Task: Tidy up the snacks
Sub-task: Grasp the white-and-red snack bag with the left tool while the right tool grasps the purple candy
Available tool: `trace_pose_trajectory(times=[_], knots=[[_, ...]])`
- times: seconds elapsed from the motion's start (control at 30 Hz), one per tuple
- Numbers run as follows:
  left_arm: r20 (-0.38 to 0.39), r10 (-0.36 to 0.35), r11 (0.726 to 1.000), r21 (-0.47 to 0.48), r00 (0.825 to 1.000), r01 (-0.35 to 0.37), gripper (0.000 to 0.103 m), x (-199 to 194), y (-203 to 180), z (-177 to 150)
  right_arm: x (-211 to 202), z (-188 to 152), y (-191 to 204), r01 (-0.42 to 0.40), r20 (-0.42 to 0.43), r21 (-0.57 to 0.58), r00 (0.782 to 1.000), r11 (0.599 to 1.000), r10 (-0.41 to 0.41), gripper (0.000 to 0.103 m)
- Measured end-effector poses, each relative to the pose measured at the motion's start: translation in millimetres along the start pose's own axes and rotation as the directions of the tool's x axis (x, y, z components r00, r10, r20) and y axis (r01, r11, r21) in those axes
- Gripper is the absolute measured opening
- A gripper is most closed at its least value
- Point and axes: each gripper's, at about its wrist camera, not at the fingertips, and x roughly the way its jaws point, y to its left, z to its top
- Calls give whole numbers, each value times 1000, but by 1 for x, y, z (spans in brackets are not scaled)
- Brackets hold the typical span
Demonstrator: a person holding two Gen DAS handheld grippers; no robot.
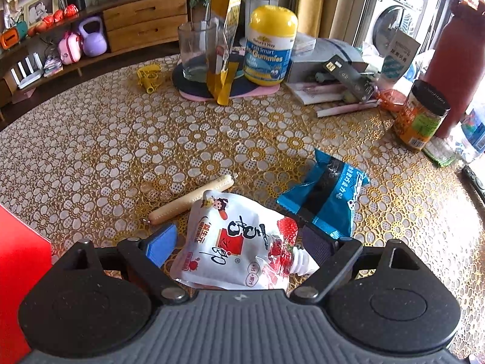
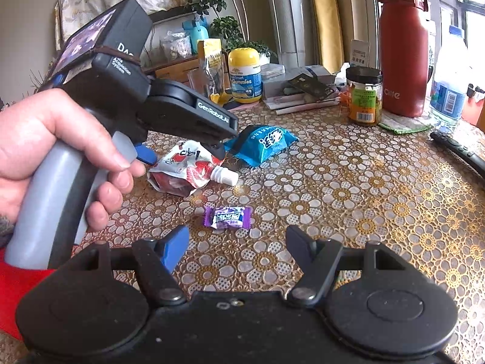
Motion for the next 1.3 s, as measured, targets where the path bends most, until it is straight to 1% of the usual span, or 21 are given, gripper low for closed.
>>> trace_pose_trajectory(times=[0.1,0.17,0.23,0.37,0.43,0.53,0.73,0.87,0.97,1.03,1.1,1.23,1.27,1.3], knots=[[-15,13,1000,-1,1000,-13,90,7,0,-1,6,2,0,5,-3,-2,1000,1000,-5,73],[-11,-1,1000,-4,1000,0,90,10,1,-2,9,4,0,6,-3,-4,1000,1000,-6,73],[-12,-4,1000,-19,1000,3,95,12,3,-3,13,7,1,6,-3,-12,1000,1000,-6,73],[-12,-17,999,-34,1000,17,100,18,7,-6,23,9,5,11,-12,-26,1000,1000,-11,73],[-5,13,1000,8,1000,-13,102,21,1,-8,28,10,7,14,-18,-37,1000,999,-15,73],[11,24,999,28,1000,-24,103,23,0,-10,34,11,10,13,-19,-50,1000,999,-14,73],[20,10,999,53,1000,-11,103,24,2,-9,43,13,9,-16,-19,-63,1000,998,15,73],[21,12,999,50,1000,-13,103,23,3,-10,46,10,10,-13,-19,-86,1000,996,12,71],[31,13,999,50,999,-14,103,22,3,-12,47,9,14,6,-11,-121,1000,993,-7,69],[36,10,999,53,999,-12,103,23,3,-12,48,8,15,16,-3,-133,1000,991,-17,65],[38,10,998,54,999,-12,103,22,3,-12,48,6,16,37,9,-143,999,989,-36,57],[37,14,999,49,999,-15,103,21,2,-12,47,4,17,63,25,-157,998,986,-60,49],[34,14,999,47,999,-16,103,21,2,-12,46,3,16,68,28,-158,998,985,-64,43],[26,18,998,58,999,-19,103,21,2,-12,46,3,16,70,32,-157,997,985,-66,40]])
